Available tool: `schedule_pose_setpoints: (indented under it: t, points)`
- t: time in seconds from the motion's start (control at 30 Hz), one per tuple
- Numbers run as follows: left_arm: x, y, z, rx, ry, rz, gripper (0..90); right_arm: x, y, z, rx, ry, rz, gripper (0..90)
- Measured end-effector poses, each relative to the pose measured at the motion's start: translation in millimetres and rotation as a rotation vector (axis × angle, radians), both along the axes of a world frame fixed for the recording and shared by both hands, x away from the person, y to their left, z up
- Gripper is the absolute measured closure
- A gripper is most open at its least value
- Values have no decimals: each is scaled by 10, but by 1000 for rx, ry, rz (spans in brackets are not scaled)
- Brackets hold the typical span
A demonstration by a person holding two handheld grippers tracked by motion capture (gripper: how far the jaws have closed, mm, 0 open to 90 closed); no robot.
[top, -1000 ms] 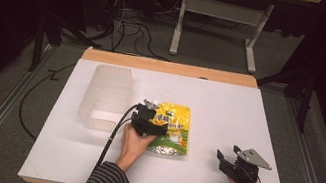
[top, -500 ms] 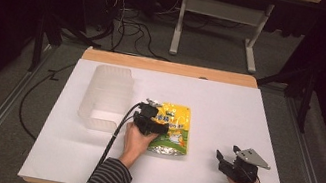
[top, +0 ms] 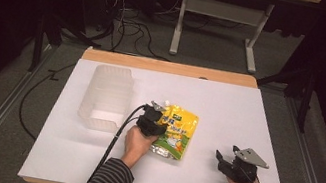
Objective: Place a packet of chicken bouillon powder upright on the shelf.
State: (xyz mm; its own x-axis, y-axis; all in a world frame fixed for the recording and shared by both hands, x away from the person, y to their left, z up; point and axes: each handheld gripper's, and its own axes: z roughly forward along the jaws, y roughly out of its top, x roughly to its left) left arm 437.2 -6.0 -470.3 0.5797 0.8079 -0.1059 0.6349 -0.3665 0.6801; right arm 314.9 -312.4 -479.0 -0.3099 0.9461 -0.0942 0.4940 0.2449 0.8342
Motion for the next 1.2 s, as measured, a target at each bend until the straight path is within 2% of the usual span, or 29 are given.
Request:
schedule_pose_setpoints:
  t: [0.1, 0.13, 0.27, 0.4, 0.47, 0.5, 0.57, 0.67, 0.77, 0.87, 0.97, 1.2]
  points:
    - [12, 26, 4, 7, 4, -11, 757, -1, 0, 0, -1, -1, -1, 342]
    - [17, 33, 8, 19, -5, -23, 785, 0, 0, 0, 3, -2, -1, 342]
    - [-37, -1, 42, 37, -15, -53, 866, -3, 0, 2, 0, -2, 4, 342]
    - [-56, 32, 67, 6, 4, -81, 873, -5, 0, 2, 3, -3, 9, 342]
    - [-88, 46, 120, -15, -11, -94, 875, -2, 4, 0, -3, -2, 13, 341]
    - [-134, 51, 202, -51, -30, -103, 874, -3, 4, 1, -3, -3, 10, 341]
    - [-162, 52, 250, -62, -43, -113, 874, -3, 2, 2, -1, -2, 9, 341]
    - [-261, 56, 398, -65, -100, -146, 873, -2, -5, 1, 4, -4, 7, 341]
    - [-359, 90, 543, -96, -144, -173, 874, -4, -7, 2, 6, -4, 8, 341]
    - [-444, 141, 672, -110, -183, -199, 874, -4, -6, 3, 3, -4, 9, 341]
    - [-490, 218, 778, -150, -198, -212, 876, -5, -7, 3, 3, -4, 9, 341]
    - [-503, 401, 907, -194, -214, -202, 876, -5, -7, 2, 8, -4, 6, 341]
